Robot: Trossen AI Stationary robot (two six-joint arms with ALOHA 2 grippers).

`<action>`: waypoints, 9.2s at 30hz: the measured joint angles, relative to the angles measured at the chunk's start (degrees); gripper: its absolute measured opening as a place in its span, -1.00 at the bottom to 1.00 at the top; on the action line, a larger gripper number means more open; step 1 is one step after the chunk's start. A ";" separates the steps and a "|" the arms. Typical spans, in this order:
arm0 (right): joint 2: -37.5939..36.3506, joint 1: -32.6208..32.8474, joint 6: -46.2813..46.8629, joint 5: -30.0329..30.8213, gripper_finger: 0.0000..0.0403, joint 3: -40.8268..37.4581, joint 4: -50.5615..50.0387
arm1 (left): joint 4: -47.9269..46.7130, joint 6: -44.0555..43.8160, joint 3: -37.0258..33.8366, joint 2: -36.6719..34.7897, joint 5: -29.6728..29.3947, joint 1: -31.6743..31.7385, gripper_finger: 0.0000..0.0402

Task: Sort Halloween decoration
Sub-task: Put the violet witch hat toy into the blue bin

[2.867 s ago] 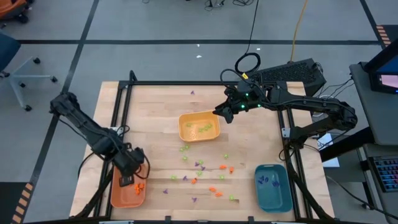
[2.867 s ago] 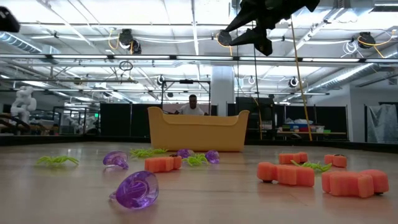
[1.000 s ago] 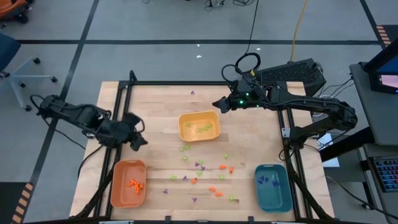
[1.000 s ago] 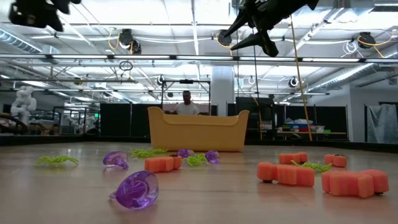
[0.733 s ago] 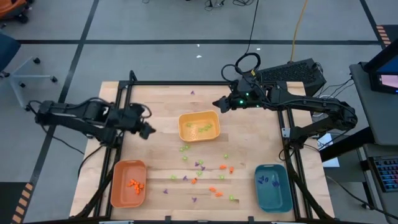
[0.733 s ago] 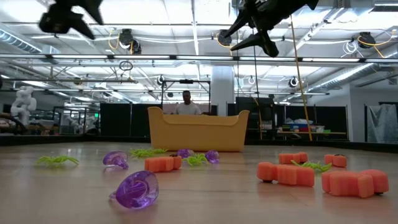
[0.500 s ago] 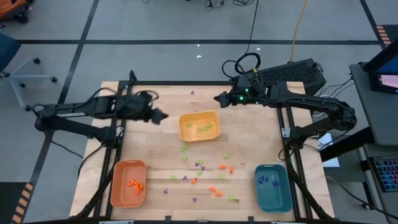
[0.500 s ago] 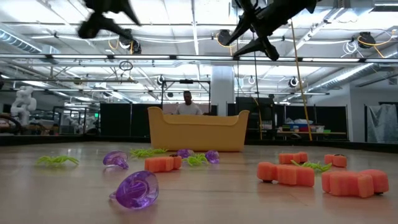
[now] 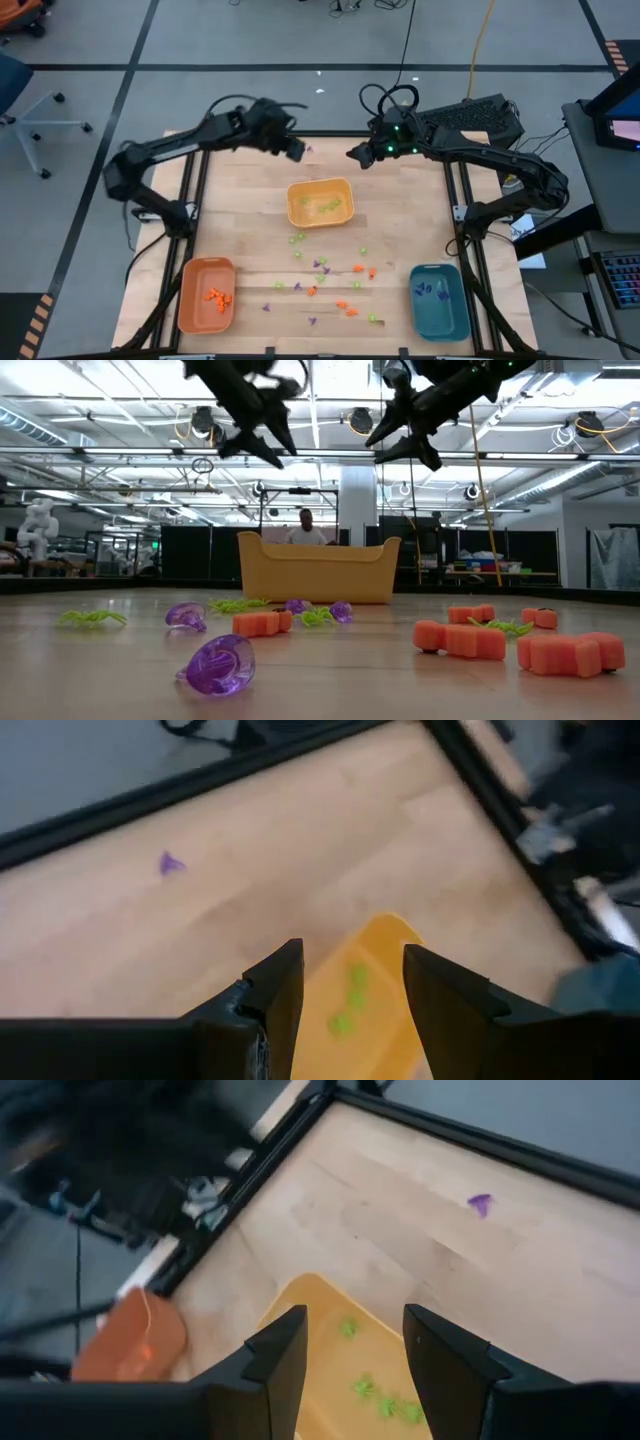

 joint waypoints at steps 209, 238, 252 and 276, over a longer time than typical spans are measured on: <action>-0.04 0.96 4.48 2.99 -0.23 0.00 -4.77 | -19.88 6.46 20.42 43.30 -6.89 16.23 0.38; -0.04 0.98 3.57 3.25 -0.23 -0.01 -4.74 | -14.64 9.62 20.22 38.49 0.17 20.12 0.38; -0.04 0.98 3.48 3.25 -0.23 -0.02 -4.72 | -16.43 11.36 18.29 38.54 0.18 18.94 0.38; -0.04 0.98 2.50 3.25 -0.23 -0.01 -4.72 | -11.19 25.02 15.08 38.54 0.12 16.88 0.38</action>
